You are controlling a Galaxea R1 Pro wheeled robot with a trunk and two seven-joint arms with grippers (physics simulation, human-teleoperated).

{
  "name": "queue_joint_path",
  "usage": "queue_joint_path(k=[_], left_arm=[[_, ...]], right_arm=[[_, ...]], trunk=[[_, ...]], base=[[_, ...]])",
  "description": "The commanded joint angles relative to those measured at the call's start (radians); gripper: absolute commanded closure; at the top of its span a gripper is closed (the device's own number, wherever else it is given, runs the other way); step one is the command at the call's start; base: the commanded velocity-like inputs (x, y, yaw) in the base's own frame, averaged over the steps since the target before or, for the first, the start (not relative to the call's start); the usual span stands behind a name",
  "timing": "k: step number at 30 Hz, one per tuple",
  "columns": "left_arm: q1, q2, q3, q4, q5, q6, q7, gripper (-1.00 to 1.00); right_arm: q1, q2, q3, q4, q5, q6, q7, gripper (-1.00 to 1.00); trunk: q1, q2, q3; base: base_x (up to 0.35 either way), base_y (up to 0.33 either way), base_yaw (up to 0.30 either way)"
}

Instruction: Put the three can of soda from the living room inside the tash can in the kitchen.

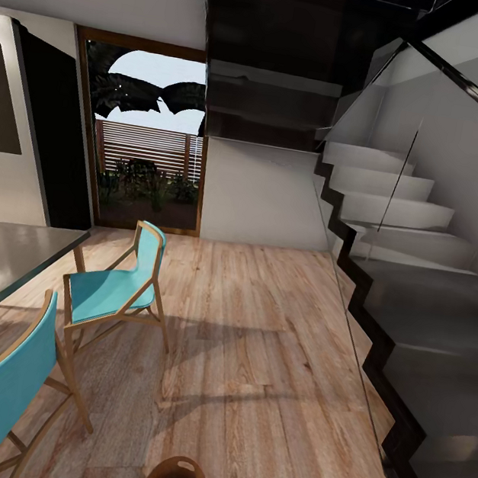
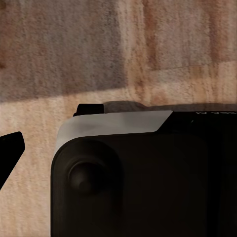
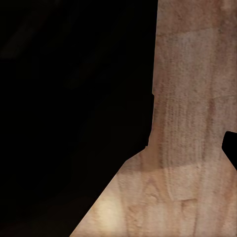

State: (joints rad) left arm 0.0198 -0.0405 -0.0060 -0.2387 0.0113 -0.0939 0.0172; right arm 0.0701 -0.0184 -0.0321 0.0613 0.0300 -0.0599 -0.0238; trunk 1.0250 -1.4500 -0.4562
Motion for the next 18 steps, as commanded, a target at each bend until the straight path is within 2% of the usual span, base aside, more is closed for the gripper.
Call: queue_joint_path(k=[1,18], left_arm=[[0.000,0.000,0.000,0.000,0.000,0.000,0.000,-1.00],[0.000,0.000,0.000,0.000,0.000,0.000,0.000,-1.00]], right_arm=[[0.000,0.000,0.000,0.000,0.000,0.000,0.000,-1.00],[0.000,0.000,0.000,0.000,0.000,0.000,0.000,-1.00]], trunk=[[0.000,0.000,0.000],[0.000,0.000,0.000]], base=[[0.000,0.000,0.000],[0.000,0.000,0.000]])
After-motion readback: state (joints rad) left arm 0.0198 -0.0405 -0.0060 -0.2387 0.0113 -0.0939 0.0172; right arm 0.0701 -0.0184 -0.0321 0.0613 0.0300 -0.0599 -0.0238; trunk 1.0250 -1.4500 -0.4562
